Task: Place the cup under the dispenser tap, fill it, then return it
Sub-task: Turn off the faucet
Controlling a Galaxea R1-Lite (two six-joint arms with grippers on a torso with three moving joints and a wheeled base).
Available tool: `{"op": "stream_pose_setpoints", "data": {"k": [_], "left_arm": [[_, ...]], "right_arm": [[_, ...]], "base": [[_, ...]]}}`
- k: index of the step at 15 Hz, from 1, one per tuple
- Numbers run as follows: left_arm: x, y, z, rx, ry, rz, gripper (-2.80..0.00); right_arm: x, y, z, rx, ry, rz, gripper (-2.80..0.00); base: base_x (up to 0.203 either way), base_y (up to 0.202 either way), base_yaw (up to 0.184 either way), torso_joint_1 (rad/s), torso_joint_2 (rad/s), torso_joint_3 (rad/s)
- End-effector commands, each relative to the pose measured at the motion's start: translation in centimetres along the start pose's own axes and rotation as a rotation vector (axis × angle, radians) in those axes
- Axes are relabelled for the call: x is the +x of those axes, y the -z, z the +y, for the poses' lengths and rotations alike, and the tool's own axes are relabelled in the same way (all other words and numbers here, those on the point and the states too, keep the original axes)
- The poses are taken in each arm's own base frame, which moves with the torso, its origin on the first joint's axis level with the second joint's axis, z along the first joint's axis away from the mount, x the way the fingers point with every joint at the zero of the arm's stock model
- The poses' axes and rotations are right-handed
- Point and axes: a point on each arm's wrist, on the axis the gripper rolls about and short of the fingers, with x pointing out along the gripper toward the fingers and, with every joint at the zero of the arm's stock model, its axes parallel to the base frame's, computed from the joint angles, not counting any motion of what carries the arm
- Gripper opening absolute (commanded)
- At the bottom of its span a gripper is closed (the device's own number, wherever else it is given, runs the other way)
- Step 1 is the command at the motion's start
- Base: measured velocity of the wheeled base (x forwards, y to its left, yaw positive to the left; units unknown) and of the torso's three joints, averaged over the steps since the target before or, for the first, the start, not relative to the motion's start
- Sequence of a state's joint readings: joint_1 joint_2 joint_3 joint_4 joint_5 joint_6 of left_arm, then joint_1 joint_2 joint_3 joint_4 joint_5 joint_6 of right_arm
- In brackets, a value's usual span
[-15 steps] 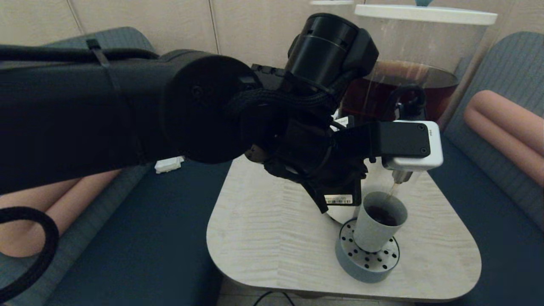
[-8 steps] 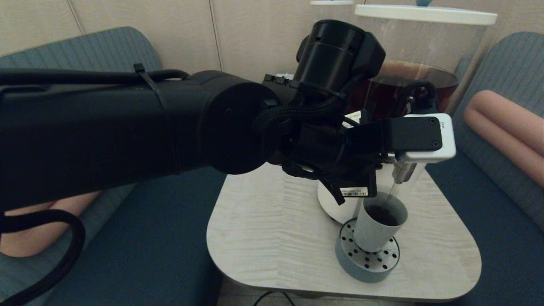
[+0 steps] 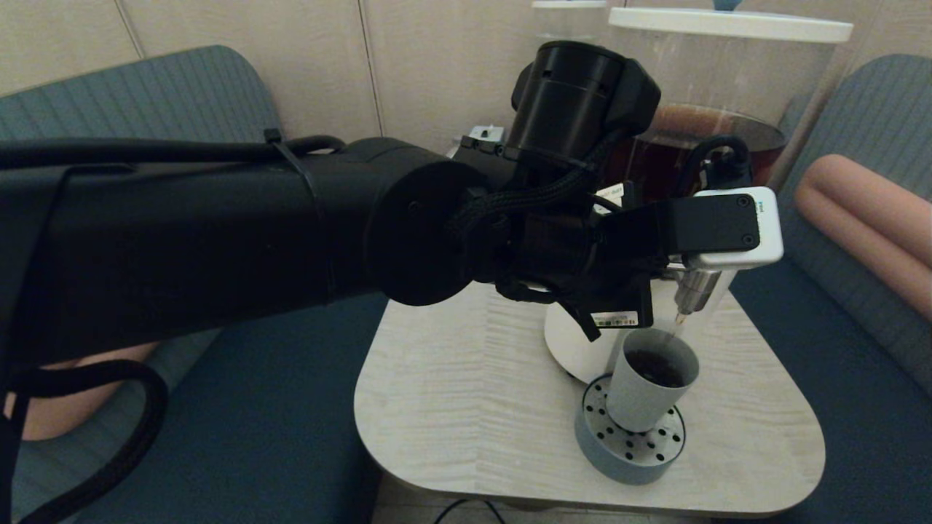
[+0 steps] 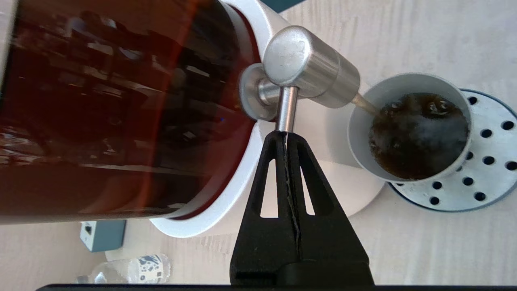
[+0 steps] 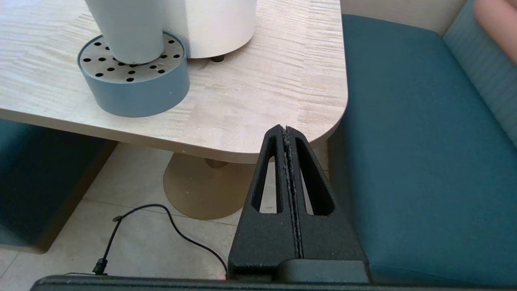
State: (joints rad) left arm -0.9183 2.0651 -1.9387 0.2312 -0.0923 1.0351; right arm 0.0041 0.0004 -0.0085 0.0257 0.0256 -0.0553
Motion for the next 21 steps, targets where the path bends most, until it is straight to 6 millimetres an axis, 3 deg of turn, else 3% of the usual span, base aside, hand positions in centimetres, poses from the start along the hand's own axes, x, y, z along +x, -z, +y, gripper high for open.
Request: {"op": "stream_pose_setpoints", "data": {"k": [1, 13, 21], "left_arm": [[0.3, 0.0, -0.1, 0.007, -0.002, -0.005, -2.8], [2.1, 0.4, 0.0, 0.038, -0.084, -0.015, -2.8], [-0.7, 1.3, 0.8, 0.025, -0.083, 0.06, -2.8]], "right_arm": [[0.0, 0.0, 0.0, -0.001, -0.001, -0.001, -2.8], [0.0, 0.0, 0.0, -0.001, -0.001, 0.0, -2.8], [0.0, 0.0, 0.0, -0.001, -0.001, 0.001, -2.8]], "base": [[0.0, 0.0, 0.0, 0.0, 0.0, 0.0], [0.0, 0.0, 0.0, 0.0, 0.0, 0.0], [0.0, 0.0, 0.0, 0.0, 0.0, 0.0]]}}
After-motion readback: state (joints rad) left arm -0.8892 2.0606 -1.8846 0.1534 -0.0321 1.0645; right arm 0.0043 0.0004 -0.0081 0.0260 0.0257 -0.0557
